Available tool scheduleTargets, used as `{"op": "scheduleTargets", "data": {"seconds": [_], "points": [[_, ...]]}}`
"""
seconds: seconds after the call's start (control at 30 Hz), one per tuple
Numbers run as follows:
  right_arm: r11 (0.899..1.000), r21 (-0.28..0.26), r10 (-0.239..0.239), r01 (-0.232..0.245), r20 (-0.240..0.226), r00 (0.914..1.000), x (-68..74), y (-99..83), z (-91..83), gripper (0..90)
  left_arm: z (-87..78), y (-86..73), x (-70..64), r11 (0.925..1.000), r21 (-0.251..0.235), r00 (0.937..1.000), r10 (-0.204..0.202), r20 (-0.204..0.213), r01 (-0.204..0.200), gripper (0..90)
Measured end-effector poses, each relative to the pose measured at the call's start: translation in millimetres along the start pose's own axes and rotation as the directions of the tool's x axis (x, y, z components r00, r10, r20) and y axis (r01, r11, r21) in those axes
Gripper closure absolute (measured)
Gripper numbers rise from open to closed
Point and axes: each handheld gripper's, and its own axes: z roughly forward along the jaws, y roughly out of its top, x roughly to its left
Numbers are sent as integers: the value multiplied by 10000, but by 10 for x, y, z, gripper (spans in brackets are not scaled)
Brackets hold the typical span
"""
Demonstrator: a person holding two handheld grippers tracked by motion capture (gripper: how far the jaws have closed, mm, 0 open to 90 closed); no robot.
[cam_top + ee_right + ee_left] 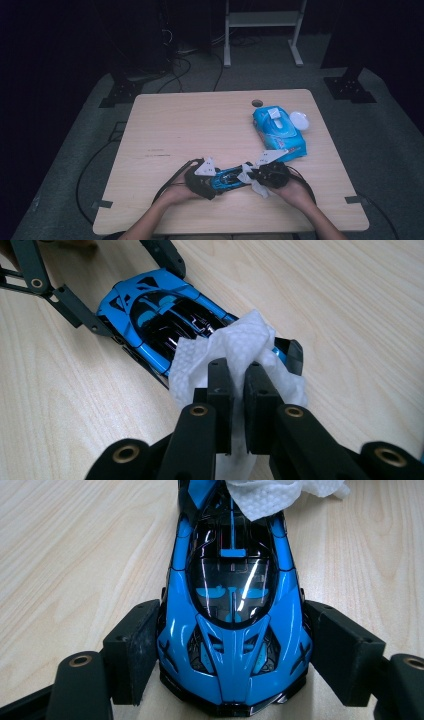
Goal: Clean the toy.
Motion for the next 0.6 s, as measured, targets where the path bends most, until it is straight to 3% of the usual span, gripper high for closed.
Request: {"op": "scheduleTargets", "data": {"seconds": [0.2,0.23,0.4,0.43,0.47,0.6], "points": [[9997,-198,-178,164,-716,9973,151,61,99,836,2,-1,-4,10000,-8,10000,-49,16,49,254],[9987,-123,-508,503,-500,9975,216,98,136,836,-2,-3,0,10000,19,10000,-57,35,57,255],[9993,-61,-381,379,-322,9988,154,78,105,836,9,1,-8,10000,-6,10000,-2,-24,2,254],[9996,-38,-265,266,156,9995,90,45,53,835,6,-3,-5,10000,22,10000,6,-9,-6,254],[9998,-54,-192,194,262,9995,64,30,32,835,5,-4,-4,10000,33,10000,9,-9,-9,254],[9991,-245,343,-340,120,9993,-16,-16,-7,835,9,-4,-4,10000,30,10000,36,-14,-36,253]]}}
